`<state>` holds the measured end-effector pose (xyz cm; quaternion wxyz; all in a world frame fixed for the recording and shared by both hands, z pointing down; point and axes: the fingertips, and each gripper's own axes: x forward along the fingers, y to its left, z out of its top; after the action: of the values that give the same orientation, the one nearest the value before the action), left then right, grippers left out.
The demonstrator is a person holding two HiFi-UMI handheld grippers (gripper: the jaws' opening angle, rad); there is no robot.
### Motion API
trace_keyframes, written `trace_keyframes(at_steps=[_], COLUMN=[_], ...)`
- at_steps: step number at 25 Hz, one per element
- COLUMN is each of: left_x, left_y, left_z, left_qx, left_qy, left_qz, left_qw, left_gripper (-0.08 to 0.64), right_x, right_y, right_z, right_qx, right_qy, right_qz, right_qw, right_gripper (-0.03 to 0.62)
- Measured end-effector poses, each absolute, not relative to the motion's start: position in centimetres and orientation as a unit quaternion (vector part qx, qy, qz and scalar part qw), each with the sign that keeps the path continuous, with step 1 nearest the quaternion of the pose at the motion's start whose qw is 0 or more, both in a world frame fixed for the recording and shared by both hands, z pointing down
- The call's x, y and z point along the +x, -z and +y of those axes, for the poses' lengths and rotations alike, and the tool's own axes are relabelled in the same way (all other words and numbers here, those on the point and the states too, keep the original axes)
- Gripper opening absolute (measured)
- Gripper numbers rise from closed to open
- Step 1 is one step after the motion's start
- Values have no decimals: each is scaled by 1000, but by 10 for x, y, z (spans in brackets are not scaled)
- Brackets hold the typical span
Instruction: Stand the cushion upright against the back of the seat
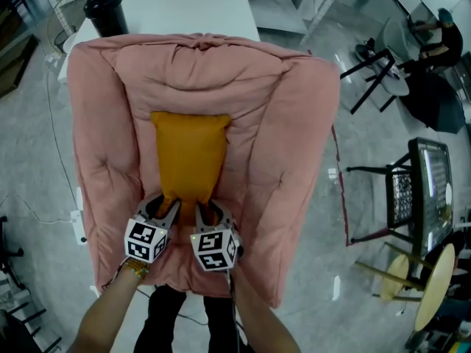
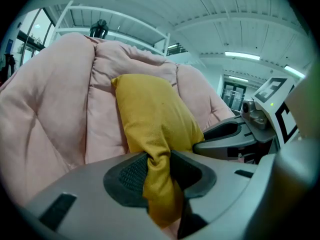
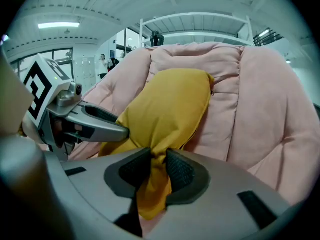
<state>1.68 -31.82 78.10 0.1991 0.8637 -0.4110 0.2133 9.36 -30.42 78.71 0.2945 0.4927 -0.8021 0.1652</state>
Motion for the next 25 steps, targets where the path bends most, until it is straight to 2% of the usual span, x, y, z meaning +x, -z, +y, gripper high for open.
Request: trace_keyframes(at_steps=[8, 13, 19, 25], left_x=[20, 18, 17, 13], left_y=[-818, -826, -821, -814], left_z=[-325, -326, -314, -300], left_qx=[851, 843, 853, 852], left_qy=[-254, -262, -262, -259], left_qz=[-397, -393, -375, -381], left_qw=[232, 258, 250, 248], left_gripper=[147, 156, 198, 202], right_x=[98, 96, 100, 103], right_y=[-825, -829, -827, -816], right_z=[-309, -310, -301, -285], right_qx=[476, 477, 467, 466], right_qy=[-194, -198, -208, -192], right_qz=[-786, -785, -788, -791], right_qw=[343, 343, 344, 346], right_gripper=[104, 116, 161, 172])
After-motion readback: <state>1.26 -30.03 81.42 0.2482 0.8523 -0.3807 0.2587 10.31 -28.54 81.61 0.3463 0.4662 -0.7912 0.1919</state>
